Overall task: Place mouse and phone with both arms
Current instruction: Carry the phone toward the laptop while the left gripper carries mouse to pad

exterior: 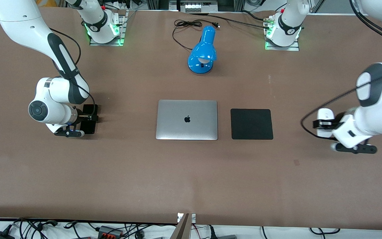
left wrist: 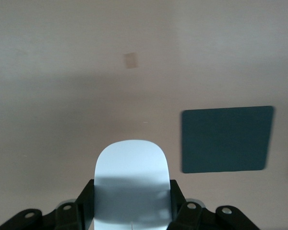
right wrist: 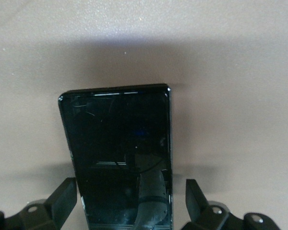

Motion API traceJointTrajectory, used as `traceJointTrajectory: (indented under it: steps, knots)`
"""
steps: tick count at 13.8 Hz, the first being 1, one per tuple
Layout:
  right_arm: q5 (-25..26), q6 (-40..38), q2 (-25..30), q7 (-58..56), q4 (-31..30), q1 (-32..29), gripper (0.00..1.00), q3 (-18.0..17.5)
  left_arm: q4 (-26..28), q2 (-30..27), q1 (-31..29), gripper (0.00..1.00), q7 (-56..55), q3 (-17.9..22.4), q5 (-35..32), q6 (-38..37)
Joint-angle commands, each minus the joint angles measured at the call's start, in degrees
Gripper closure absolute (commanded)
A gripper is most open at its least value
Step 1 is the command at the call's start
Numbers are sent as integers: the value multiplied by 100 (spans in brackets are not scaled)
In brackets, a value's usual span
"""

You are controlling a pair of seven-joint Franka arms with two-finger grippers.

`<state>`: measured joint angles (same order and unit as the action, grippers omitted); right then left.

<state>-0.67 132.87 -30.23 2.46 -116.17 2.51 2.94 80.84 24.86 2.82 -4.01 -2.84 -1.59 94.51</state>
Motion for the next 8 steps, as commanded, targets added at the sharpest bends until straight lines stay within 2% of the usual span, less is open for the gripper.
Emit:
traceJointTrajectory:
  steps: [1,2,3,4,5,7,8]
  knots:
    - [14,107,34,105,-72,4,0,-21,177,-43,253,64,-913,-442,28,-30]
    - [14,116,26,105,-72,4,0,-21,326,-26,367,68,-1387,-619,-51,93]
    - [14,116,26,105,-72,13,4,-21,623,-52,560,68,-1610,-673,-86,407]
    - [14,107,34,105,-72,13,18,-21,913,-78,605,68,-1690,-682,-113,706]
    - [14,107,34,105,-72,22,35,-21,1238,-87,606,69,-1700,-683,-113,1127]
    - [14,90,43,105,-55,39,52,-38,1792,-105,623,69,-1857,-709,-122,1813]
    - [14,55,69,140,-11,48,53,-65,2108,-105,719,69,-1988,-709,-122,2199]
